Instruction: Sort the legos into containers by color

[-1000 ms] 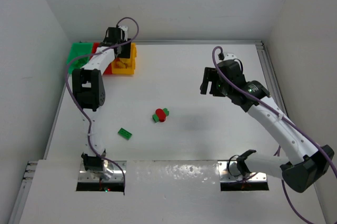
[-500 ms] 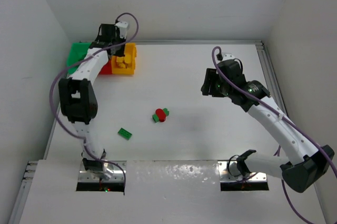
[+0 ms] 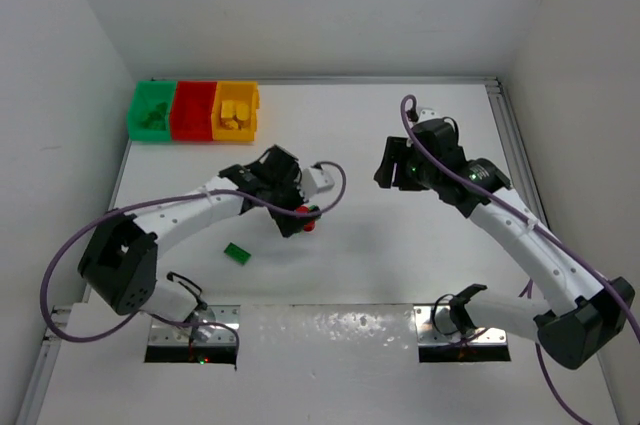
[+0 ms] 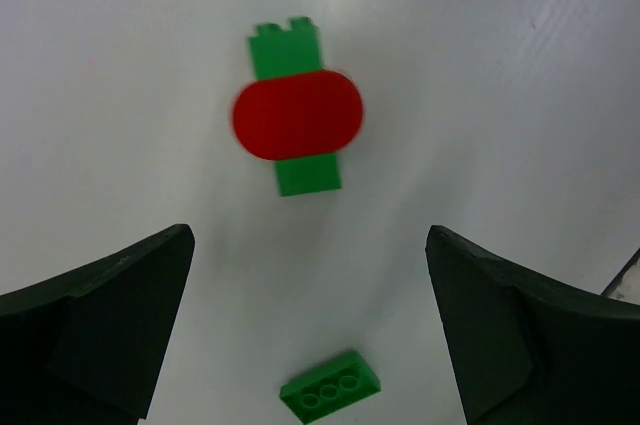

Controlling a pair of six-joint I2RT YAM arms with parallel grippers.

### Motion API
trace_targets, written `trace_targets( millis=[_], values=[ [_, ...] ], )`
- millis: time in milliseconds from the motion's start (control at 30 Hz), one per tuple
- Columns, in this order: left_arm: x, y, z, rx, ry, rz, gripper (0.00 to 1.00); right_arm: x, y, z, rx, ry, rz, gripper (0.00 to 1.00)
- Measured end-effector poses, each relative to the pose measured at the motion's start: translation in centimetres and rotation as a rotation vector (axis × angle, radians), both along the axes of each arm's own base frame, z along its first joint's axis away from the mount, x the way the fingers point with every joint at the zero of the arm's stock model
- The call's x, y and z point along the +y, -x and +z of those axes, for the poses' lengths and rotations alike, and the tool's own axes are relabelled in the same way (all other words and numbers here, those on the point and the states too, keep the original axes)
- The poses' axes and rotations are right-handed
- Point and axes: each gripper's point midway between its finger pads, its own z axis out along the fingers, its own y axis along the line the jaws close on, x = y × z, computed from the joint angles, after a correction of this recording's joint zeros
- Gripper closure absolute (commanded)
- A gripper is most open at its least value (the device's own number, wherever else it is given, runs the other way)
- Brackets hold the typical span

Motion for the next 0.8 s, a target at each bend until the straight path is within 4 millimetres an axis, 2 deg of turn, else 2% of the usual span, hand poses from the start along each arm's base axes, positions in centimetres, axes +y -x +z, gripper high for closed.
trace_targets(
  millis=[100,167,267,300,333,400,467,500,533,633,700,800],
  values=[
    [-0.3,2.0,-2.6,0.043,-0.072,-0.062,0.0,0.3,0.0,-0.1,0.009,-0.009,0.008,0.42],
    [-0.5,1.9,-3.2,0.041,-0.093,-0.069,0.0,0.3,0.1,-0.2,0.012,-0.01,0.009,0.42],
    [0.5,1.3,-3.7,0.022,-0.151,-0.062,0.08,0.3,0.1,-0.2,0.014,-0.01,0.009,0.41],
    [1.1,1.1,-3.6,0.012,-0.173,-0.067,0.17,0.3,0.1,-0.3,0.016,-0.008,0.008,0.41],
    [1.8,1.2,-3.5,0.002,-0.19,-0.08,0.22,0.2,0.2,-0.3,0.018,-0.005,0.008,0.41],
    [3.7,2.1,-2.8,-0.012,-0.227,-0.132,0.21,0.1,0.3,-0.3,0.022,-0.002,0.006,0.41],
    [6.3,3.3,-1.8,-0.021,-0.256,-0.194,0.16,0.0,0.4,-0.3,0.02,-0.001,0.005,0.41],
    [8.3,3.8,-1.4,-0.021,-0.272,-0.226,0.1,0.0,0.5,-0.2,0.016,-0.003,0.005,0.41],
    [9.8,4.1,-1.1,-0.021,-0.289,-0.234,0.08,0.0,0.5,-0.1,0.014,-0.005,0.005,0.41],
    [14.4,4.9,-1.7,-0.013,-0.358,-0.255,0.04,0.0,0.5,-0.3,0.013,-0.008,0.007,0.41],
    [15.5,6.3,-3.1,0.005,-0.388,-0.33,0.03,0.1,0.5,-0.6,0.016,-0.009,0.009,0.41],
    [15.8,8.0,-4.9,0.04,-0.398,-0.452,0.03,0.2,0.6,-0.8,0.025,-0.011,0.017,0.41]
  ],
)
